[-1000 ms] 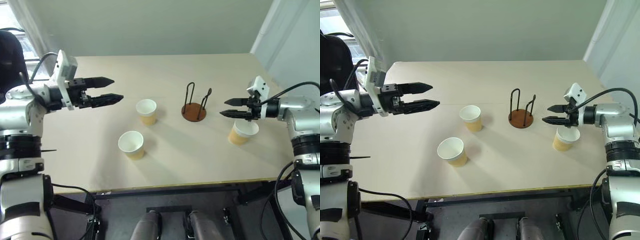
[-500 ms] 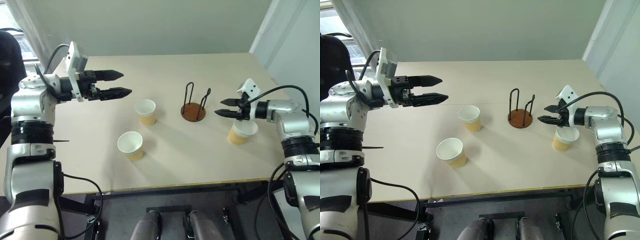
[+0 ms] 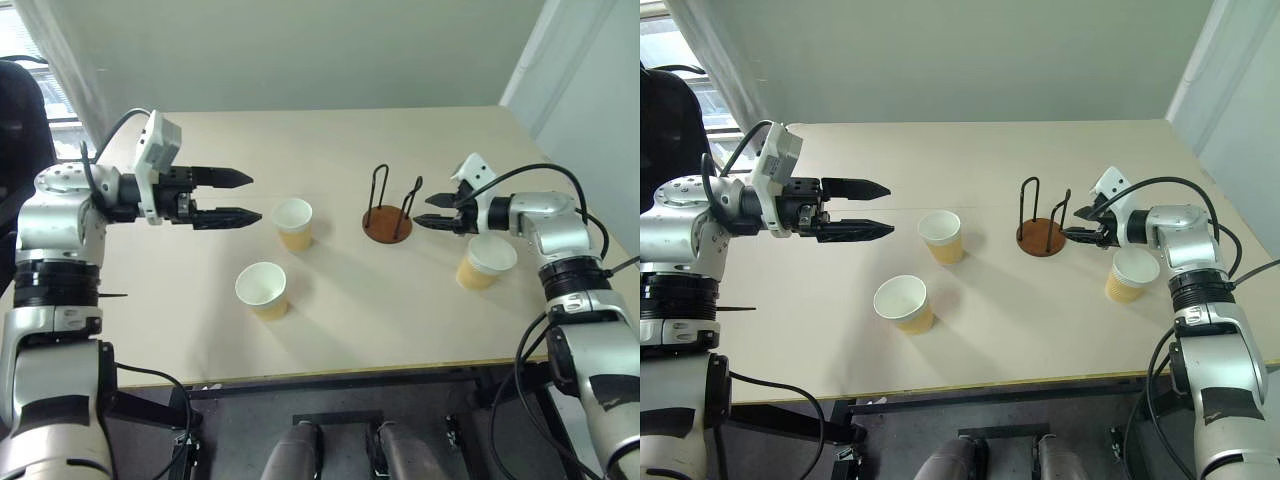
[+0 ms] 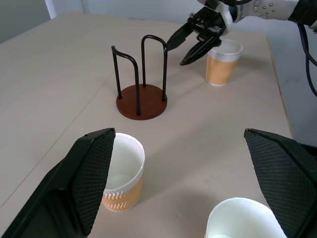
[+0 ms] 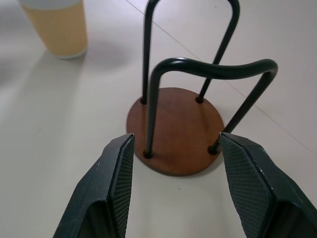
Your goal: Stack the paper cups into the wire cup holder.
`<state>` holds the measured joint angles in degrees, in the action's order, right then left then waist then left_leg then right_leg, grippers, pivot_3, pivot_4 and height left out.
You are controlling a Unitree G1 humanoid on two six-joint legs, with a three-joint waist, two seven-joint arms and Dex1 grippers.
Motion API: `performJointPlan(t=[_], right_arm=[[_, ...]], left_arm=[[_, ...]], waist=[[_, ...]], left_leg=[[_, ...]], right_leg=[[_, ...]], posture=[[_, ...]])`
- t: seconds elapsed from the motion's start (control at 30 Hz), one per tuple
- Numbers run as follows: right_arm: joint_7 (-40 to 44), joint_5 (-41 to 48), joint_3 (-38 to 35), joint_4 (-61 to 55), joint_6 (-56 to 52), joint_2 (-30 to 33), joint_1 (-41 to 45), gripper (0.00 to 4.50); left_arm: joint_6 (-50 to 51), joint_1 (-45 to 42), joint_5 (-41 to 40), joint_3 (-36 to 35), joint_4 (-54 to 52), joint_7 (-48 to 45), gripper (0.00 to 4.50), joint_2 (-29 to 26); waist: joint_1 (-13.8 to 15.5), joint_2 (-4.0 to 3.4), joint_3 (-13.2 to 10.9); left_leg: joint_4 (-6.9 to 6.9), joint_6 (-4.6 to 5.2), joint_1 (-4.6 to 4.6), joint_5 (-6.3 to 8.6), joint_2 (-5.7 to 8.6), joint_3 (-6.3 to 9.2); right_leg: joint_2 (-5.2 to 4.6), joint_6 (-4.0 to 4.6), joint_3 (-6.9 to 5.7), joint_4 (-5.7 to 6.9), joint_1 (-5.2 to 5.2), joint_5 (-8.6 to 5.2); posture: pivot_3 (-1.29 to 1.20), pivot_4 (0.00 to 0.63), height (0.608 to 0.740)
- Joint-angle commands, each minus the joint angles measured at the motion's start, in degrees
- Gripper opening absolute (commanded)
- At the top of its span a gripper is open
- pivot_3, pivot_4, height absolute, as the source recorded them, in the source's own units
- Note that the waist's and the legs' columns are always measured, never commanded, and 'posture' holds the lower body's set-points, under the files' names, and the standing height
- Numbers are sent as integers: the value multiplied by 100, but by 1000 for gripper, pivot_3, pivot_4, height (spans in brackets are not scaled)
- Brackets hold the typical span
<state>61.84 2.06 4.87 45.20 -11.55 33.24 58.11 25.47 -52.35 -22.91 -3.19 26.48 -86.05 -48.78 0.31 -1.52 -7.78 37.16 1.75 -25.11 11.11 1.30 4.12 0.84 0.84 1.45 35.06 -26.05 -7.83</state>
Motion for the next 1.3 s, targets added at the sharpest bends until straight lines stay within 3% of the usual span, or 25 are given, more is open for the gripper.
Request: performJointPlan(t=[0.03, 0.53, 1.0, 1.1, 1.3], right_arm=[[-41, -20, -27, 43, 126, -29, 248, 2699], [446, 47, 180, -360, -240, -230, 287, 2699], [175, 17, 222, -778, -486, -588, 317, 2699], [-4, -72, 240, -653, -450, -593, 366, 2100], [-171, -173, 313, -659, -505, -618, 307, 36]], left_arm=[[29, -29, -27, -44, -178, -15, 4456, -85], [50, -80, 8, -46, -119, -9, 4456, -90], [28, -130, 34, -98, -24, 53, 4456, -94], [23, -133, 37, -117, 1, 79, 4500, -100], [17, -143, 26, -140, 37, 123, 4500, -106]], waist=[[-4, 0, 0], [-12, 0, 0], [-14, 0, 0], [-16, 0, 0], [-18, 0, 0]], left_leg=[[0, 0, 0, 0, 0, 0], [-4, -2, -2, 10, -1, 0], [-3, -2, -4, 10, -1, 0], [-3, -2, -4, 11, -1, 0], [-3, -2, -4, 11, -1, 0]], right_leg=[[0, 1, 0, -1, 0, -1], [1, 0, -2, -2, -4, 0], [1, 10, -3, -1, -6, -6], [1, 10, -3, -1, -7, -6], [1, 9, -3, 1, -8, -5]], posture=[[0, 150, 740], [0, 150, 740], [0, 150, 740], [0, 150, 740], [0, 150, 740]])
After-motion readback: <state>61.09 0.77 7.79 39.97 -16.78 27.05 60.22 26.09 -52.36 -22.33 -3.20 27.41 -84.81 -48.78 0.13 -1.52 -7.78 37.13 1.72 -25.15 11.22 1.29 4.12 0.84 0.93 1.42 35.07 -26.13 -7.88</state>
